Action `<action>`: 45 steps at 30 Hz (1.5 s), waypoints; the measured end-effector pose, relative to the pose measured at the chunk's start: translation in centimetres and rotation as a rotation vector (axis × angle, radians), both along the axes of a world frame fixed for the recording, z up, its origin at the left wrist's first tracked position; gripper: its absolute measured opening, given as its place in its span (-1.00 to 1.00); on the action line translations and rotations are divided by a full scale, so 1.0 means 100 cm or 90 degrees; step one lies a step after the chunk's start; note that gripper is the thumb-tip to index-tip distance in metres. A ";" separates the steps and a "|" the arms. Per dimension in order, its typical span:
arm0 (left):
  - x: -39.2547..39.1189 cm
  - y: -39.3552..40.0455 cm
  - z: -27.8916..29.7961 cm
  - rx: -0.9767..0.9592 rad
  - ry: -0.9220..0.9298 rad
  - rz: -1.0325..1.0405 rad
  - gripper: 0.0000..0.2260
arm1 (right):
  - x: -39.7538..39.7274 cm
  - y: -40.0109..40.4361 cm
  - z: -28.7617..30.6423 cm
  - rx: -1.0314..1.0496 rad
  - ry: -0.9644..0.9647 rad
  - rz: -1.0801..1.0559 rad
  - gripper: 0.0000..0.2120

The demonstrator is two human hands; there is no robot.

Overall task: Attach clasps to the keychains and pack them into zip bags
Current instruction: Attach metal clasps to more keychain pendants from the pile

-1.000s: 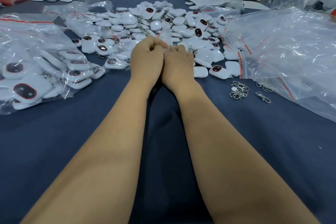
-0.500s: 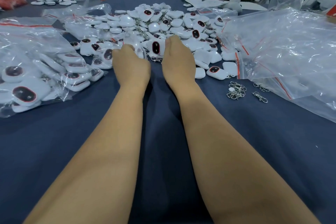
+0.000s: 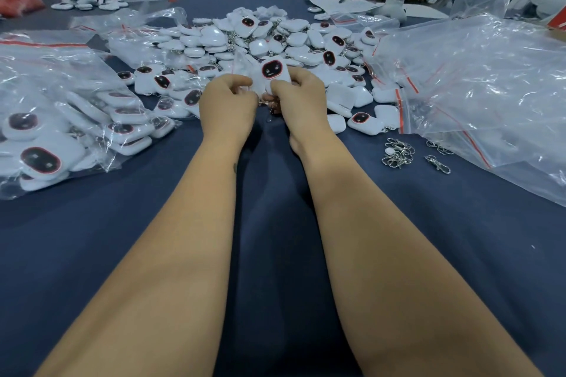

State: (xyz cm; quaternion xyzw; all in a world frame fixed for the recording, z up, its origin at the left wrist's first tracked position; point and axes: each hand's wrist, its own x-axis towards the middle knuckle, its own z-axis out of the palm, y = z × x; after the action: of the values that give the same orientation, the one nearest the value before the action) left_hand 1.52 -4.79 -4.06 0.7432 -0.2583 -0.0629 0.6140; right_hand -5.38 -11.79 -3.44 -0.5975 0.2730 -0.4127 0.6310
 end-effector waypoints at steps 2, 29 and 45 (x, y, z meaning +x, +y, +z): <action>-0.001 -0.001 -0.004 0.075 -0.053 -0.017 -0.70 | -0.001 -0.003 0.000 0.009 -0.012 -0.038 -0.77; -0.008 -0.001 0.005 -0.081 0.103 -0.113 -0.77 | -0.002 -0.001 -0.002 0.008 0.060 0.054 -0.87; -0.009 -0.001 0.004 -0.059 0.100 -0.132 -0.89 | 0.000 -0.002 -0.001 0.068 -0.034 0.067 -0.79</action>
State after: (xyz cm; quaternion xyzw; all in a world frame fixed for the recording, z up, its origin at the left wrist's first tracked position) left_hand 0.61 -4.92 -3.62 0.6764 -0.2874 -0.1720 0.6559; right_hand -5.40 -11.99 -3.53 -0.5652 0.2458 -0.3799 0.6898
